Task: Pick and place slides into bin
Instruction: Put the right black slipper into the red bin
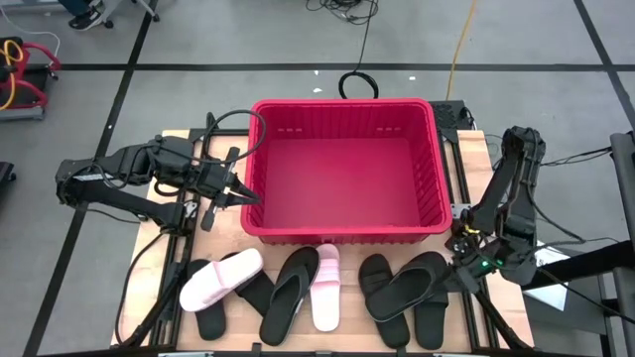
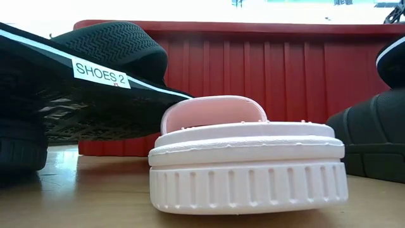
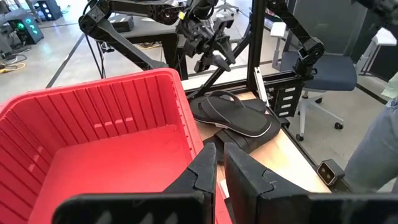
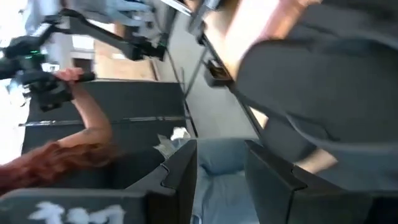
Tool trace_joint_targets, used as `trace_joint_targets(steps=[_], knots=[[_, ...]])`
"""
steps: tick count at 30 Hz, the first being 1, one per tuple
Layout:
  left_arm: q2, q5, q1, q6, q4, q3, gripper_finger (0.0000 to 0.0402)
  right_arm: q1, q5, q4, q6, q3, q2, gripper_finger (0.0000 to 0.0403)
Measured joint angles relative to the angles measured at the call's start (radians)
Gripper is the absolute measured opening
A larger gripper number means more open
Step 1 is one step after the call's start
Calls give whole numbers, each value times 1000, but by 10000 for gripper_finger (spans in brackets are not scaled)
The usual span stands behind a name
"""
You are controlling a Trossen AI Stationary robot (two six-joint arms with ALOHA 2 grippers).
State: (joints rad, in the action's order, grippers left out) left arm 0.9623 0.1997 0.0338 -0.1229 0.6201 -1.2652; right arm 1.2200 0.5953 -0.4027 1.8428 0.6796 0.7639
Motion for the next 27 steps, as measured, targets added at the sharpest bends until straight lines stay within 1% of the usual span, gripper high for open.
trace_joint_targets(steps=[5,8,15,18,27], knots=[[0,0,0,-3,0,0,31,16,-87,-162,211,0,3,120],[0,0,0,-4,0,0,31,21,-154,-242,304,0,3,121],[0,0,0,-4,0,0,31,21,-180,-364,415,-1,3,119],[0,0,0,-4,0,0,31,21,-177,-360,431,-21,7,120],[0,0,0,-4,0,0,31,21,-175,-252,427,-103,21,118]])
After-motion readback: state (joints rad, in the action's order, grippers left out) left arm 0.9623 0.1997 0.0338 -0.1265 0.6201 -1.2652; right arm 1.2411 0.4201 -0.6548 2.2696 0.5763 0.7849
